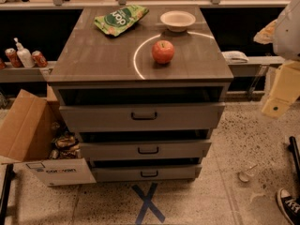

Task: Open bottom drawer

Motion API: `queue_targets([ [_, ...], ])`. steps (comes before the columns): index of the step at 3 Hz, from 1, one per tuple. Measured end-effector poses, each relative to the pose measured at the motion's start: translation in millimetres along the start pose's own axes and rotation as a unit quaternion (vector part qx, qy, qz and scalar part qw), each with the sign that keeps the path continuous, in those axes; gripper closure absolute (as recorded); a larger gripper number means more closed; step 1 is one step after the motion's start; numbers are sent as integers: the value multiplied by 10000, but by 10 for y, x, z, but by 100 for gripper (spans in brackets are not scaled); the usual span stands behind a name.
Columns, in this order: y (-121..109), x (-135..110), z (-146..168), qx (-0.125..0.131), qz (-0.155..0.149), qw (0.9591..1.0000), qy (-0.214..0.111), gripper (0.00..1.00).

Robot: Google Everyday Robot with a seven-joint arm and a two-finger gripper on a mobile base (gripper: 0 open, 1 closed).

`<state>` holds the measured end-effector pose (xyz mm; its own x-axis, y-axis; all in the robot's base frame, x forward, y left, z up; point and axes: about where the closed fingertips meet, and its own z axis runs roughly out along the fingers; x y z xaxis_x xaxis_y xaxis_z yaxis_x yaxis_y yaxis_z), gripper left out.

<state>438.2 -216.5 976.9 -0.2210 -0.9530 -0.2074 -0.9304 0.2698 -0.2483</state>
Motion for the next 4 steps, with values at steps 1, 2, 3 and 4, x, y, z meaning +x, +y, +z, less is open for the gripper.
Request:
queue_targets([
  [1, 1, 0, 1, -2, -1, 10000, -2, 0],
  [2, 97, -33, 181, -303, -163, 9991, -266, 0],
  [3, 358, -10, 789, -946, -343, 9912, -858, 0],
  [4, 788, 113, 1537, -1661, -365, 9742, -1482, 0],
])
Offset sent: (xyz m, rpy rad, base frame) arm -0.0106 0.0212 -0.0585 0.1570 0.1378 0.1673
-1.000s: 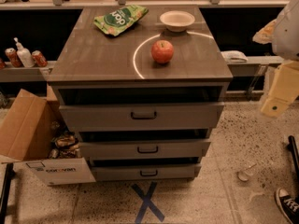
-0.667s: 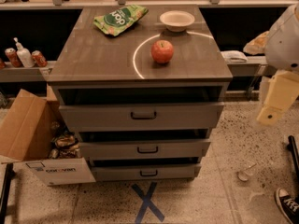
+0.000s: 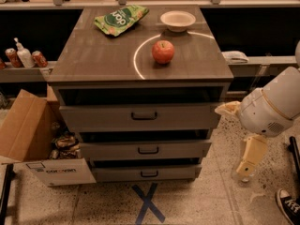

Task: Open bottom drawer

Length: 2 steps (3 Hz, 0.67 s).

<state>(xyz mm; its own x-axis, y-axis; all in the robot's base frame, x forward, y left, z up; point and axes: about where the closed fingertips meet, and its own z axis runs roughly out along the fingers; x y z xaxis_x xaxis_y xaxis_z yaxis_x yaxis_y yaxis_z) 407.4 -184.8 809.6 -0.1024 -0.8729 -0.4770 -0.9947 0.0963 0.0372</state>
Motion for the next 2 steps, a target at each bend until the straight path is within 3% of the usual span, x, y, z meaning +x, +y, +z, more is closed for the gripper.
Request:
queue_targets([
  [1, 0, 9, 28, -27, -18, 10000, -11, 0],
  [2, -12, 208, 449, -434, -296, 9984, -188, 0],
])
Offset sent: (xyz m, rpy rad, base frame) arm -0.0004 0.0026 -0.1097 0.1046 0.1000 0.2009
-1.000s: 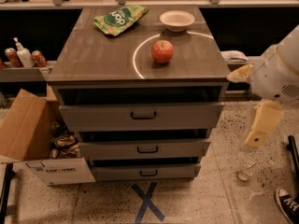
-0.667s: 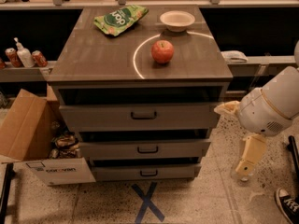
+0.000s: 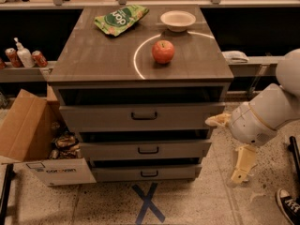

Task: Open bottom drawer

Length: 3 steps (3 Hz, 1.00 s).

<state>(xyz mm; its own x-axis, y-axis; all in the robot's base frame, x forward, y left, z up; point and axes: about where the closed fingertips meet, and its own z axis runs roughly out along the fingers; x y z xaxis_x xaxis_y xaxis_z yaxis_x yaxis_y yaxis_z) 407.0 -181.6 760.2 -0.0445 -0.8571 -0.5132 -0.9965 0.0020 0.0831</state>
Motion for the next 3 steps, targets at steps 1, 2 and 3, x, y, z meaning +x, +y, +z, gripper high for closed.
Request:
queue_targets([
  [1, 8, 381, 563, -483, -109, 9986, -160, 0],
  [2, 50, 816, 1124, -817, -115, 9956, -443, 0],
  [3, 73, 890, 1299, -976, -82, 9936, -558, 0],
])
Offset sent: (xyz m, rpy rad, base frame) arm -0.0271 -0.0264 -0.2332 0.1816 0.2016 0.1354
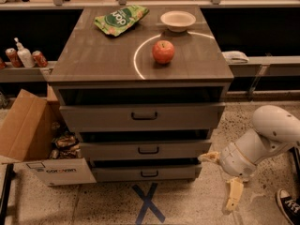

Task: Open bottom drawer

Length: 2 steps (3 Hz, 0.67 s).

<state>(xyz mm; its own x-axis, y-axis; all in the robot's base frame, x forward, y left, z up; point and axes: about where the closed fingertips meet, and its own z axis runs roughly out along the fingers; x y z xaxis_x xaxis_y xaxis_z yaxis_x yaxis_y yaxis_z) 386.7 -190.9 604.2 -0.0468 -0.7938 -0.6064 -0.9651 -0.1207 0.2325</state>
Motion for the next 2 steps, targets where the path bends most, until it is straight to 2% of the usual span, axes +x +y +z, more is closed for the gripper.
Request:
queue_targets([
  [1, 0, 0, 0, 0, 0, 10000, 0, 0],
  [2, -52, 131, 42, 120, 80, 9995, 272, 0],
])
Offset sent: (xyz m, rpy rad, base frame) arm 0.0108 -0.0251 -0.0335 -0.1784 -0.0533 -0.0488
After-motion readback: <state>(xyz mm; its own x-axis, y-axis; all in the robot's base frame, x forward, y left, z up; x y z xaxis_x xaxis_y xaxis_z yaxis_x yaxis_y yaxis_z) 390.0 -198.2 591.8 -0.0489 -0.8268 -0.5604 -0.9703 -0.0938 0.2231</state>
